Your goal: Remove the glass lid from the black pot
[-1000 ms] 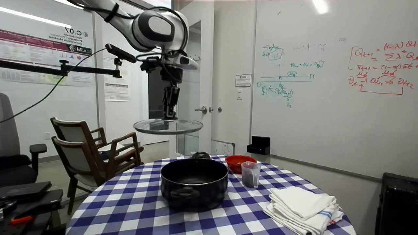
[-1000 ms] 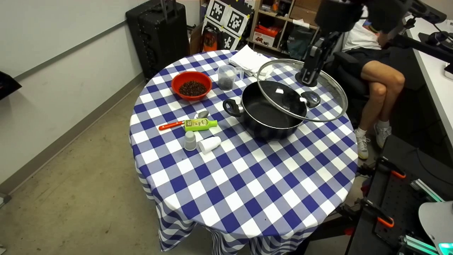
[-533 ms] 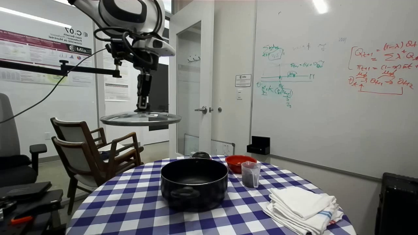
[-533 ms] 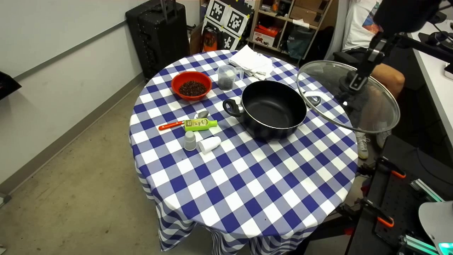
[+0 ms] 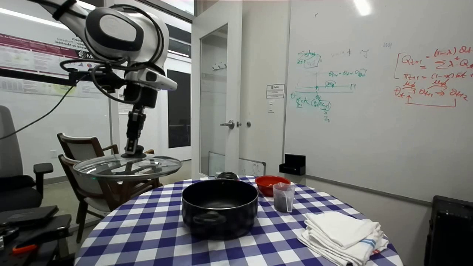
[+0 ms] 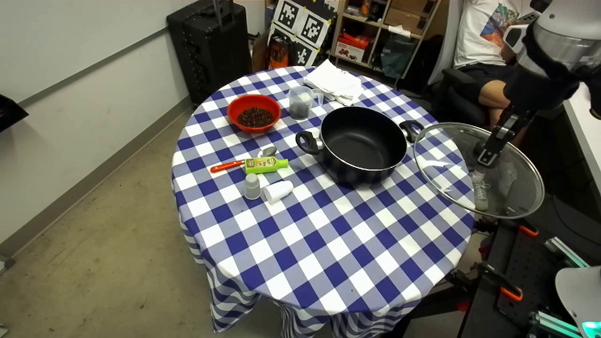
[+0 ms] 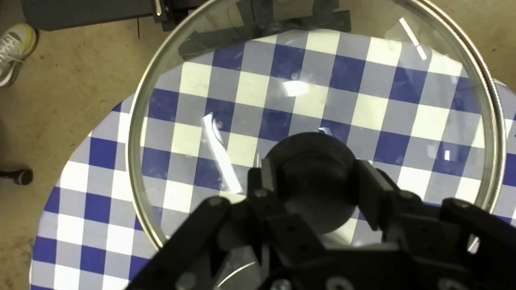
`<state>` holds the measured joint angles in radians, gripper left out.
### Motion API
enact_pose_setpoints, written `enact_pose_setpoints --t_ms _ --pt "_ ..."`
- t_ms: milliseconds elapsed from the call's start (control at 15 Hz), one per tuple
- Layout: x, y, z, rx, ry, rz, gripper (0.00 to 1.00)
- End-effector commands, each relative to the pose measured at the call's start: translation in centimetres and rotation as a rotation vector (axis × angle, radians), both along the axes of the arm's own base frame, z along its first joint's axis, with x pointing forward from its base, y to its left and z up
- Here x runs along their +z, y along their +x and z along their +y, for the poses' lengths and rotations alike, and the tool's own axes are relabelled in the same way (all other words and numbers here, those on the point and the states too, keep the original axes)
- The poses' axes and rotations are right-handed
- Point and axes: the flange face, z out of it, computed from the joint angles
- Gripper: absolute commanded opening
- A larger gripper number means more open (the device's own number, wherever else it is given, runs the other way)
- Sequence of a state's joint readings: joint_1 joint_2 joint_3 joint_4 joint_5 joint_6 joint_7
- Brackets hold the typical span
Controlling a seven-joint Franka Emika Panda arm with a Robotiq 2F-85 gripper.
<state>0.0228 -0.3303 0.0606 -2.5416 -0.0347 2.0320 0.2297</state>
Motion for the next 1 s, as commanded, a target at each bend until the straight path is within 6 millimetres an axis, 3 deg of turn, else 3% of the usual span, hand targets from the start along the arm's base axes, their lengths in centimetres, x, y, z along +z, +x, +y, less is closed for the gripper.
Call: enact_pose_setpoints --t_ms 0,533,933 --pt "-1.8 -0.4 -1.4 -0.051 -0.014 -0.008 0.25" --pt "-7.7 1.1 -5.3 -0.148 -0.030 0.048 0.25" --pt "-11.4 0.7 -6.1 -0.202 -0.030 0.105 0.25"
